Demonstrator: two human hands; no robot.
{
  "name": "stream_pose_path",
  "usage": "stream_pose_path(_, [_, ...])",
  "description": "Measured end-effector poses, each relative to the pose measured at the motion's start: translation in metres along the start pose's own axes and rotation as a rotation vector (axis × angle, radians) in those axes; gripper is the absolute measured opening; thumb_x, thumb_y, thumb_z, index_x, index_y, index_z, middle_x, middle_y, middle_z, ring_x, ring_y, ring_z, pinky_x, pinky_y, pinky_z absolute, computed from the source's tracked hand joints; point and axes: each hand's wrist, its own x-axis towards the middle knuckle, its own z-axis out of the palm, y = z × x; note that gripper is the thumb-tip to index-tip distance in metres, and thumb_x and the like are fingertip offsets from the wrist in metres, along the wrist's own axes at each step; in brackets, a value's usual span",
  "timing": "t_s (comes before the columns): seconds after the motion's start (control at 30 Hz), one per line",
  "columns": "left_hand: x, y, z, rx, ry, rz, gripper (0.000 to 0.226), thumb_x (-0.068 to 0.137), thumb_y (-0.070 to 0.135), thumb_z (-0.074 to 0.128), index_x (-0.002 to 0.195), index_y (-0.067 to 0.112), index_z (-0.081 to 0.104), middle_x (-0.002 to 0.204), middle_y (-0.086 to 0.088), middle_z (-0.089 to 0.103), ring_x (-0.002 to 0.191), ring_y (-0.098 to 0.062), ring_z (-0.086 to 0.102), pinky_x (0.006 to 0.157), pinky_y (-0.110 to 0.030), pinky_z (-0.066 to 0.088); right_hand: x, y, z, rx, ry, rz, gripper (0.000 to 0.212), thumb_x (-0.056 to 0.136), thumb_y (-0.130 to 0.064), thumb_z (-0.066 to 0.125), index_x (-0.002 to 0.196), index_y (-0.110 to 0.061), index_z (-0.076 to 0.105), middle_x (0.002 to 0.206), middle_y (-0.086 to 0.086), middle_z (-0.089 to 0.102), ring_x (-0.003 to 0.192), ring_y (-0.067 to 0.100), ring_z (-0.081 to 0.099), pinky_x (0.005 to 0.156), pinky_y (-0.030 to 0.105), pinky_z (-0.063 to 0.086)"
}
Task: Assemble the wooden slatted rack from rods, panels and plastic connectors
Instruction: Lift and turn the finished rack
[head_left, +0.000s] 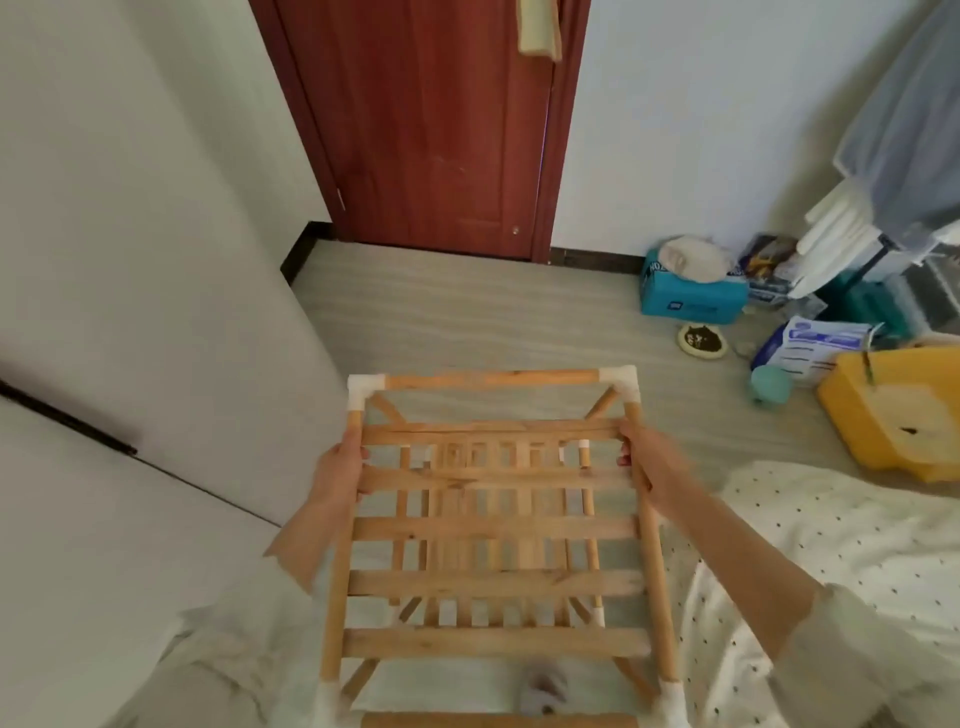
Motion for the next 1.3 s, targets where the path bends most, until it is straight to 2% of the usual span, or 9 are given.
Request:
stream_pose_path(0.17, [0.033, 0.113, 0.002, -0.194, -0.02, -0.017, 0.041, 0.098, 0.046, 0.037, 0.085, 0.01, 0.052, 0.072, -0.008, 0.051, 0.061, -0.019, 0.047, 0.055, -0.027, 0.039, 0.051, -0.139, 0.011, -0.077, -0.049, -0.098, 0.023, 0.094, -0.025, 0.05, 0.075, -0.013, 0.055, 0.07, 0.004, 0.046, 0.065, 0.014, 0.044, 0.064, 0.026, 0.038])
stream_pose_path(0.33, [0.109, 0.212, -0.006, -0.337, -0.042, -0.034, 0.035, 0.098, 0.043, 0.041, 0.081, 0.014, 0.053, 0.076, -0.005, 0.051, 0.068, -0.02, 0.049, 0.057, -0.03, 0.041, 0.123, -0.271, 0.047, -0.094, -0.157, -0.139, 0.023, 0.095, -0.028, 0.051, 0.08, -0.012, 0.058, 0.072, 0.005, 0.05, 0.067, 0.016, 0.046, 0.07, 0.031, 0.039])
stream_pose_path(0.43, [0.16, 0.259, -0.005, -0.364, -0.078, -0.066, 0.035, 0.097, 0.041, 0.043, 0.077, 0.014, 0.052, 0.076, -0.005, 0.049, 0.068, -0.019, 0.048, 0.059, -0.03, 0.043, 0.172, -0.325, 0.07, 0.017, -0.254, -0.094, 0.018, 0.094, -0.027, 0.052, 0.085, -0.012, 0.057, 0.071, 0.005, 0.049, 0.064, 0.016, 0.045, 0.058, 0.027, 0.04])
stream_pose_path(0.53, [0.227, 0.312, -0.005, -0.393, -0.086, -0.102, 0.036, 0.097, 0.043, 0.044, 0.075, 0.015, 0.051, 0.076, -0.005, 0.048, 0.068, -0.019, 0.048, 0.06, -0.03, 0.043, 0.229, -0.389, 0.112, -0.015, -0.281, -0.095, 0.02, 0.095, -0.027, 0.049, 0.082, -0.012, 0.054, 0.069, 0.005, 0.048, 0.059, 0.015, 0.044, 0.047, 0.024, 0.04])
stream_pose_path(0.73, [0.334, 0.407, -0.01, -0.478, -0.044, -0.125, 0.035, 0.097, 0.041, 0.041, 0.074, 0.017, 0.049, 0.075, -0.003, 0.045, 0.067, -0.017, 0.044, 0.062, -0.029, 0.041, 0.321, -0.505, 0.19, -0.037, -0.333, -0.119, 0.018, 0.094, -0.022, 0.048, 0.088, -0.008, 0.057, 0.067, 0.004, 0.048, 0.057, 0.013, 0.043, 0.056, 0.025, 0.041])
stream_pose_path(0.83, [0.383, 0.439, -0.017, -0.515, -0.02, -0.14, 0.036, 0.097, 0.044, 0.043, 0.074, 0.017, 0.049, 0.074, -0.003, 0.045, 0.067, -0.017, 0.045, 0.06, -0.028, 0.042, 0.369, -0.556, 0.24, -0.075, -0.398, -0.127, 0.022, 0.096, -0.025, 0.045, 0.092, -0.007, 0.058, 0.062, 0.003, 0.045, 0.054, 0.013, 0.042, 0.056, 0.025, 0.042])
stream_pose_path(0.93, [0.44, 0.465, -0.028, -0.554, 0.039, -0.179, 0.037, 0.094, 0.047, 0.046, 0.076, 0.015, 0.05, 0.077, -0.005, 0.047, 0.068, -0.018, 0.046, 0.059, -0.029, 0.043, 0.417, -0.602, 0.305, -0.123, -0.479, -0.119, 0.025, 0.098, -0.027, 0.044, 0.082, -0.01, 0.055, 0.058, 0.002, 0.042, 0.052, 0.012, 0.04, 0.052, 0.023, 0.04])
stream_pose_path(1.1, [0.533, 0.493, -0.049, -0.62, 0.198, -0.279, 0.04, 0.096, 0.047, 0.044, 0.076, 0.013, 0.052, 0.081, -0.006, 0.049, 0.067, -0.019, 0.047, 0.057, -0.031, 0.045, 0.495, -0.665, 0.419, -0.245, -0.537, -0.077, 0.023, 0.097, -0.03, 0.047, 0.083, -0.012, 0.054, 0.066, 0.003, 0.043, 0.057, 0.014, 0.04, 0.056, 0.026, 0.04])
stream_pose_path(1.3, [0.609, 0.513, -0.086, -0.737, 0.284, -0.357, 0.035, 0.097, 0.041, 0.045, 0.084, 0.01, 0.057, 0.086, -0.008, 0.05, 0.072, -0.02, 0.048, 0.06, -0.031, 0.045, 0.55, -0.724, 0.548, -0.4, -0.659, -0.017, 0.026, 0.098, -0.027, 0.045, 0.081, -0.01, 0.053, 0.065, 0.004, 0.043, 0.057, 0.014, 0.04, 0.055, 0.026, 0.039])
